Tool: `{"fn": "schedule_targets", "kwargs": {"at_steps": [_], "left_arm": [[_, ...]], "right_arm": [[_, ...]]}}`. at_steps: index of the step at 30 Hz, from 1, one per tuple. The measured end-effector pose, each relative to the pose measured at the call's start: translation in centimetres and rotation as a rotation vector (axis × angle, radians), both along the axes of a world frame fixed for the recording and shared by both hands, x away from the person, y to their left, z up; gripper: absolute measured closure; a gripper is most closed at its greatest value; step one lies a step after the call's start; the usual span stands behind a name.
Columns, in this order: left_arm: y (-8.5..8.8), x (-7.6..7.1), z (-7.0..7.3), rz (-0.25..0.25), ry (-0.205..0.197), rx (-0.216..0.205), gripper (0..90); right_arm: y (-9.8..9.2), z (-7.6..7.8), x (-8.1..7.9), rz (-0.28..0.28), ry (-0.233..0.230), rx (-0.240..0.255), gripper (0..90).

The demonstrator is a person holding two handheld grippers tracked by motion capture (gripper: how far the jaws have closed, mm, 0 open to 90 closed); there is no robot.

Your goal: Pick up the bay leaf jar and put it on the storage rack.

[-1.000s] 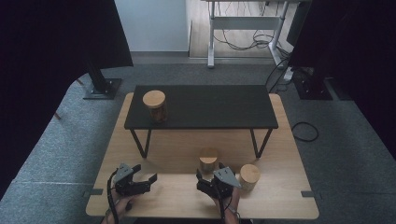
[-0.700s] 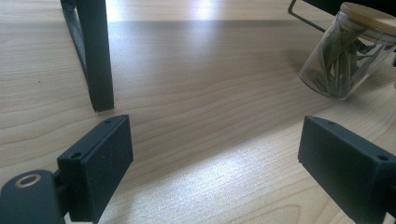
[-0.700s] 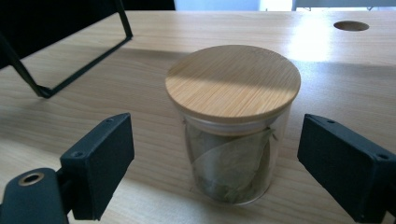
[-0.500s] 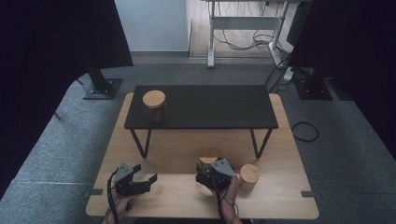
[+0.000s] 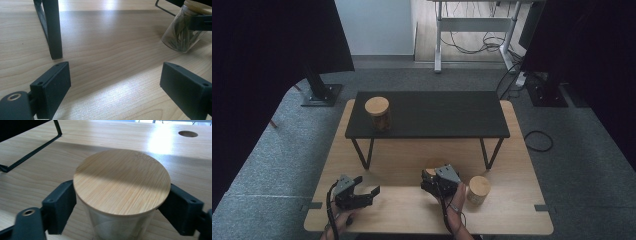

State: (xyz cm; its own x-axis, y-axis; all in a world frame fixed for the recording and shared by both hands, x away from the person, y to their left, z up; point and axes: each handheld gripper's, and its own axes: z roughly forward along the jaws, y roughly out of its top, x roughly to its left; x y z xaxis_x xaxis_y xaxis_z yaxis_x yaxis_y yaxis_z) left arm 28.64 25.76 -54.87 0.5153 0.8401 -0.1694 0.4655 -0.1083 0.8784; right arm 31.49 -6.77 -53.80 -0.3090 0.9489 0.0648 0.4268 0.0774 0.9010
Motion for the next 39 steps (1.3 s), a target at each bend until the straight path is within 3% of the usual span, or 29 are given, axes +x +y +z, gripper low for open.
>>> {"fn": "schedule_targets", "kwargs": {"at_steps": [6, 17, 28, 39], "left_arm": [[0.0, 0.0, 0.0, 0.002, 0.0, 0.002, 9.1], [0.0, 0.0, 0.0, 0.001, -0.001, 0.005, 9.1], [0.0, 0.0, 0.0, 0.001, -0.002, 0.004, 9.2], [-0.1, 0.0, 0.0, 0.001, -0.002, 0.008, 9.2]], "right_arm": [[0.0, -0.2, 0.2, -0.012, -0.002, 0.0, 24.1], [0.1, 0.0, 0.3, 0.009, -0.013, -0.042, 25.2], [0.1, -0.1, 0.0, 0.015, -0.029, -0.049, 25.4], [-0.1, 0.9, -0.7, 0.025, -0.061, -0.049, 25.4]]}}
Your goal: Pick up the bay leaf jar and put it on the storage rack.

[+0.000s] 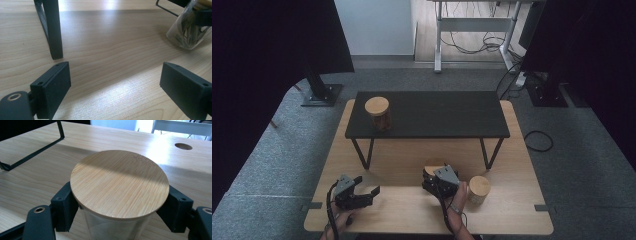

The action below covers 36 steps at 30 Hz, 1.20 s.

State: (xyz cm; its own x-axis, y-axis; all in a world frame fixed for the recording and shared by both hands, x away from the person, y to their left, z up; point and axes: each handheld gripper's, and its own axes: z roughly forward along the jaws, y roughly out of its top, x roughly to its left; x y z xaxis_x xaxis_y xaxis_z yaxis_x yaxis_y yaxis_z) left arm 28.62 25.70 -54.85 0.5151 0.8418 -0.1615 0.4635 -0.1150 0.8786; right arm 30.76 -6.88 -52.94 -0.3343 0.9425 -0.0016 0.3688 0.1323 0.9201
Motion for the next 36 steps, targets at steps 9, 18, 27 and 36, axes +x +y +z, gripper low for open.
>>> {"fn": "schedule_targets", "kwargs": {"at_steps": [9, 18, 27, 36], "left_arm": [[0.0, 0.0, 0.0, 0.0, 0.002, 0.0, 9.1], [0.0, 0.0, 0.0, 0.001, 0.001, 0.0, 9.4], [0.0, 0.0, 0.0, 0.003, 0.0, 0.001, 9.4], [0.0, 0.0, 0.0, 0.004, -0.001, 0.003, 9.4]], "right_arm": [[-0.4, 1.0, -0.9, 0.013, -0.024, 0.02, 25.4], [-0.8, 2.2, -2.6, 0.04, -0.066, 0.041, 25.4], [-0.9, 3.3, -4.1, 0.067, -0.107, 0.054, 25.4], [-1.2, 4.3, -5.3, 0.078, -0.147, 0.062, 25.3]]}}
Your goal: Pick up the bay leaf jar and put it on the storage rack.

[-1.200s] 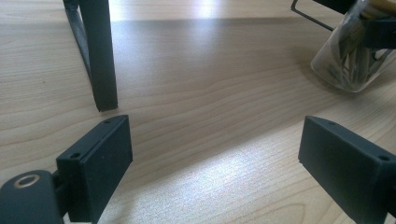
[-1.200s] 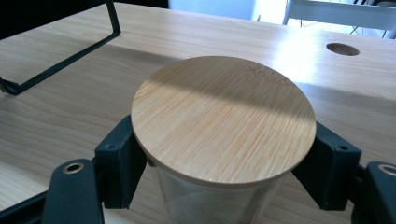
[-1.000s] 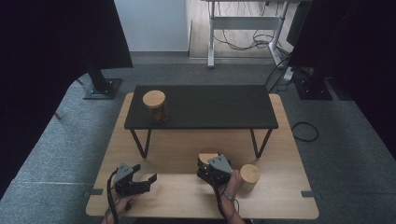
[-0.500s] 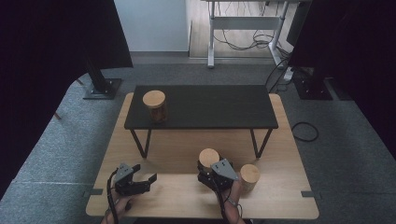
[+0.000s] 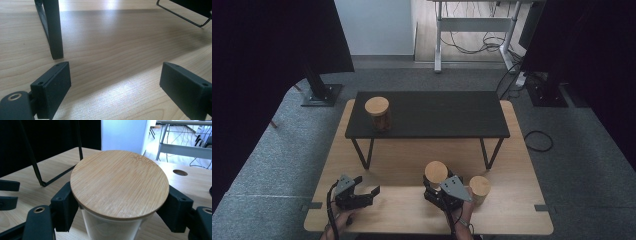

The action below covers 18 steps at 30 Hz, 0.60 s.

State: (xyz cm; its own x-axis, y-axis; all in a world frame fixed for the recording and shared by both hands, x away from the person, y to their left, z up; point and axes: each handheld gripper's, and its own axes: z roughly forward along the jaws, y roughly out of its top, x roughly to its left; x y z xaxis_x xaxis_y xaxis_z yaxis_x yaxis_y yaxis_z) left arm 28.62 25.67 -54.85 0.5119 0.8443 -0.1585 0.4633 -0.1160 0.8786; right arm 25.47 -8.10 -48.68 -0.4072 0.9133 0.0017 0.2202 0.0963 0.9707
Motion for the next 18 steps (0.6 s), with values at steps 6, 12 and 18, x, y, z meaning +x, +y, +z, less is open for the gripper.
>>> {"fn": "schedule_targets", "kwargs": {"at_steps": [6, 12, 18], "left_arm": [[0.0, 0.0, 0.0, 0.001, 0.0, 0.001, 9.4], [0.0, 0.0, 0.0, 0.001, -0.001, 0.003, 9.3], [0.0, 0.0, 0.0, 0.003, 0.0, 0.002, 9.3]], "right_arm": [[-0.3, 0.6, -0.6, 0.013, -0.02, 0.002, 25.3], [-0.2, 1.2, -1.1, 0.035, -0.03, 0.0, 25.3], [0.0, 1.4, -1.4, 0.052, -0.033, 0.004, 25.4]]}}
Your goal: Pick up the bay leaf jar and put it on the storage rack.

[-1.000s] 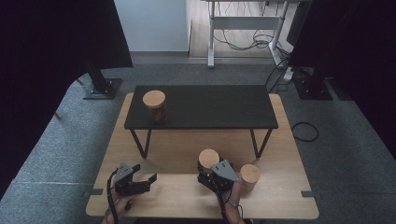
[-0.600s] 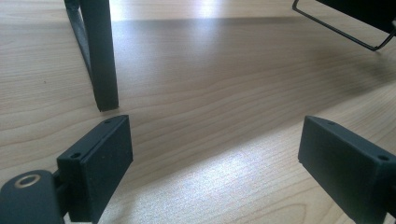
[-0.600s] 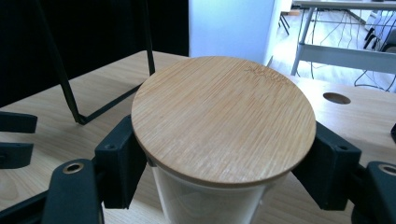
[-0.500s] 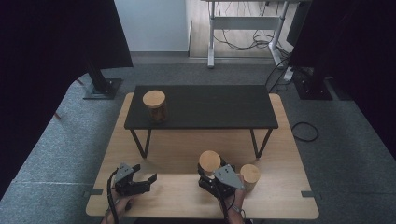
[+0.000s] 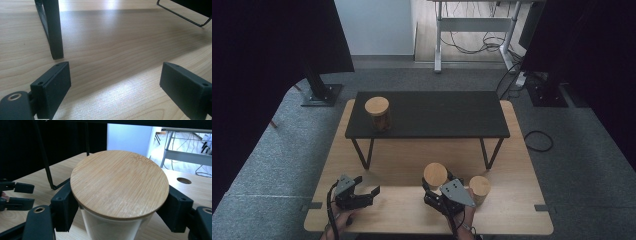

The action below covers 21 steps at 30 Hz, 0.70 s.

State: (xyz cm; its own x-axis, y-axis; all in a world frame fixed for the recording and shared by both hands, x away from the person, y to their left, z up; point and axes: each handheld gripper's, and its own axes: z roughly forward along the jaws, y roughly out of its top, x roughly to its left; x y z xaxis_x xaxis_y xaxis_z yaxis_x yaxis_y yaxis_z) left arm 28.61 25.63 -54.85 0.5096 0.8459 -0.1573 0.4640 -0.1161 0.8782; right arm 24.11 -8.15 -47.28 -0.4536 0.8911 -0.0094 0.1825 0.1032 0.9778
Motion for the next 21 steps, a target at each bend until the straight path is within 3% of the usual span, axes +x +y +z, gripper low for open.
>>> {"fn": "schedule_targets", "kwargs": {"at_steps": [21], "left_arm": [[0.03, 0.08, -0.01, 0.009, 0.008, -0.002, 9.2]], "right_arm": [[-0.06, 0.83, -0.49, 0.042, -0.033, -0.009, 25.4]]}}
